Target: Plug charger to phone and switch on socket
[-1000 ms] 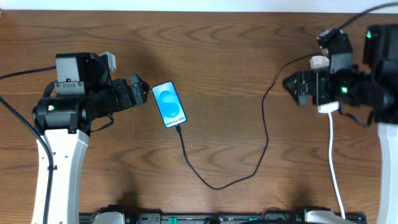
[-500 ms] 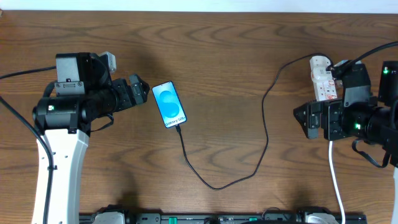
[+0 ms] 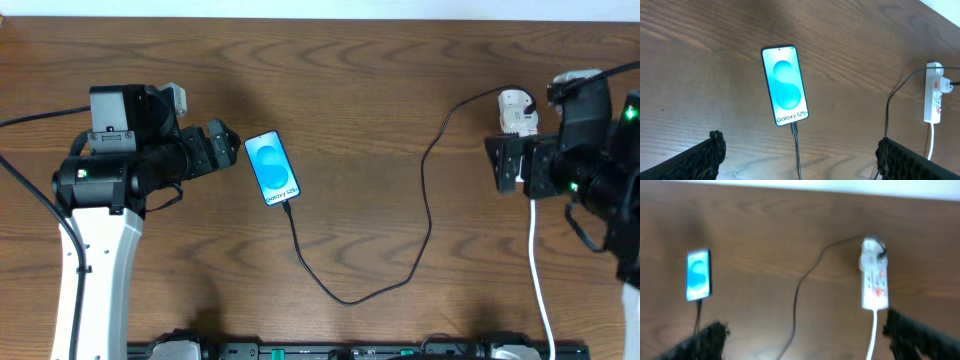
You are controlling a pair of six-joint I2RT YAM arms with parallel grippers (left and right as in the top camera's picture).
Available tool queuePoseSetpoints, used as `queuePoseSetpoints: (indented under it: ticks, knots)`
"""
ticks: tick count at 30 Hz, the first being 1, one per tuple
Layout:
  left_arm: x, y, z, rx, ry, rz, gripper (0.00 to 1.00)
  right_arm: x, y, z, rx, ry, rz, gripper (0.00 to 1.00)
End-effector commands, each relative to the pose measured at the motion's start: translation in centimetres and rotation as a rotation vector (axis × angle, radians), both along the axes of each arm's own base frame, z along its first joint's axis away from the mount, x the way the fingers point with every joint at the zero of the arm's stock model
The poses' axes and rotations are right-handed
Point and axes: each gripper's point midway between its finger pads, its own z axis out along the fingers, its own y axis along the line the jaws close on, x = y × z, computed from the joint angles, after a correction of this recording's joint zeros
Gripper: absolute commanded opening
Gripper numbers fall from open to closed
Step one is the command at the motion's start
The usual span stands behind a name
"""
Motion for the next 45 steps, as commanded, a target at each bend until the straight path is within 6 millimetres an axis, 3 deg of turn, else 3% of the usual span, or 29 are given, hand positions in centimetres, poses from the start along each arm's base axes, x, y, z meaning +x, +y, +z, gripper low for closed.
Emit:
queuePoseSetpoints:
  ticks: [1,7,14,24,35,45]
  knots:
    - [0.1,0.2,0.0,0.004,0.003,0.008,0.98,-0.1,-0.3,-1.3,-0.02,-0.08,-0.006,0.99]
    - [0.1,0.2,0.0,0.004,0.003,0.008,0.98,0.3,-0.2,-4.9,-0.018,-0.273,-0.005,0.99]
    - [0.1,0.2,0.0,0.004,0.003,0.008,0.98,-1.8,-0.1,-10.7,-0.012,-0.453,0.0,0.99]
    - [0.1,0.2,0.0,0.004,0.003,0.008,0.98,-3.8,-0.1,-16.6,-0.01,-0.634,-0.003,0.99]
    - [0.1,0.2,0.0,0.004,0.003,0.008,0.98,-3.8,-0.1,-20.8,-0.011,-0.617,-0.002,0.99]
    - [0.1,0.2,0.0,0.004,0.003,0.008,0.98,-3.7,-0.1,-20.6,-0.011,-0.629,-0.002,0.99]
